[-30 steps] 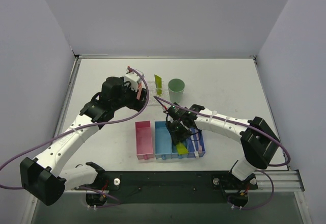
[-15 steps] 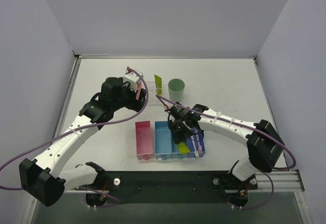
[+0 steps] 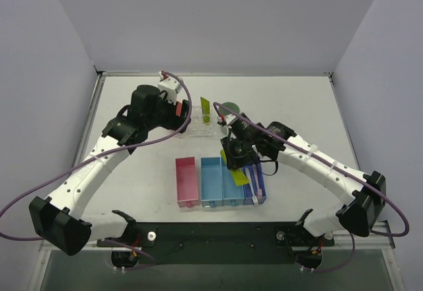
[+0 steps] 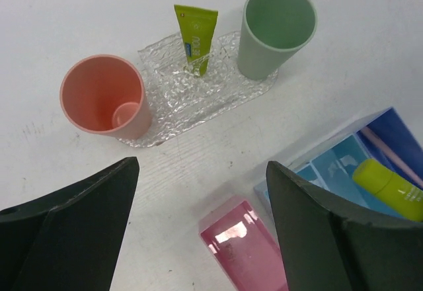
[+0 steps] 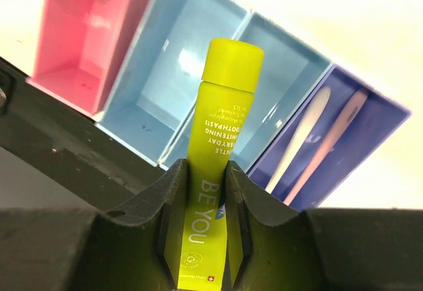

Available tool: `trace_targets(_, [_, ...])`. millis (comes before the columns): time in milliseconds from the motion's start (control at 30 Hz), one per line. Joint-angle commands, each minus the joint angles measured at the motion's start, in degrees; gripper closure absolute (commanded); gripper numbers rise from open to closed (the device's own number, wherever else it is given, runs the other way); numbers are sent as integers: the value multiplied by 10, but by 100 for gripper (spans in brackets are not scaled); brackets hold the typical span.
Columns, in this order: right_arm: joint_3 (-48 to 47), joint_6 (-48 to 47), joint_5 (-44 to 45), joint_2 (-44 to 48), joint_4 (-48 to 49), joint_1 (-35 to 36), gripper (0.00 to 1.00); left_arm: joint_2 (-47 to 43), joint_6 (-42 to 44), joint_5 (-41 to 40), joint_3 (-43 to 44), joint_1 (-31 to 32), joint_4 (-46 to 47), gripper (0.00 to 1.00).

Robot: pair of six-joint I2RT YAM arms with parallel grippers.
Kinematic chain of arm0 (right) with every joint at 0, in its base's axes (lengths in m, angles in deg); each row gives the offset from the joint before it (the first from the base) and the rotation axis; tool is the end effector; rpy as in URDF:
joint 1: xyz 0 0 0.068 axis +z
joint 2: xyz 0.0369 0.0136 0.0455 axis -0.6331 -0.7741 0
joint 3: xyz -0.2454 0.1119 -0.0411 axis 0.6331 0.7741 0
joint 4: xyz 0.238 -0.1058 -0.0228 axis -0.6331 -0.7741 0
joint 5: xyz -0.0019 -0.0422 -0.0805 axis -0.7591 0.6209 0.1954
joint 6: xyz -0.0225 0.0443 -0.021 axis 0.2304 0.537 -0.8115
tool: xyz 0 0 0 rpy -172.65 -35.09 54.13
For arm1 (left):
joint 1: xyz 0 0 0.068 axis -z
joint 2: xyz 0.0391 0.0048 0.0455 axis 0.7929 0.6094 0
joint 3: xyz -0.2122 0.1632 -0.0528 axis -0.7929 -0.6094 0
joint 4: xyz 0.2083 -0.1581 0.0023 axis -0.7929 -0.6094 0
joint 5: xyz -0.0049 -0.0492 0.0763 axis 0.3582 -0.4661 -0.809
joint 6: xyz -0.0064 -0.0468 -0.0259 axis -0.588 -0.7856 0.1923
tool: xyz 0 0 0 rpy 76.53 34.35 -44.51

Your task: Prepare toiletry sets of a toothbrush and toothpaste on the tray

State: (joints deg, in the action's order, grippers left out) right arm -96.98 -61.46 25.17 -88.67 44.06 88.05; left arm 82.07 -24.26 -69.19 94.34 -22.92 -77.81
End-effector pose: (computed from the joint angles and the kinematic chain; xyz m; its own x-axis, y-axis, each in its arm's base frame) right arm 0.1911 0.2267 0.3047 -0.7369 -0.3448 -0.5814 -0.6005 0.7289 0.3288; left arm 0.2374 -0.1356 0.3644 -0.4624 0.1852 -0.8671 0.4856 0.8711 -0.0729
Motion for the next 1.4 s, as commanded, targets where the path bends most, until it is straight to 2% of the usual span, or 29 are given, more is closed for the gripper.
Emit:
trace_targets(0, [-96, -36, 33, 20, -36, -5, 92, 18, -62, 59, 70, -26, -2, 11])
trace_targets(200, [-189, -97, 52, -30, -28, -7, 93, 26, -176, 225, 78, -86, 69, 11])
trace_targets(500, [-239, -148, 46, -84, 52, -17, 94, 43, -356, 361, 51, -149, 203, 12])
trace_targets(933, [-279, -189, 28, -124, 137, -18, 96, 95, -397, 377, 58, -158, 189, 12])
trace_targets(1367, [-293, -243, 9, -136, 191, -17, 98, 125, -431, 400, 51, -158, 227, 16])
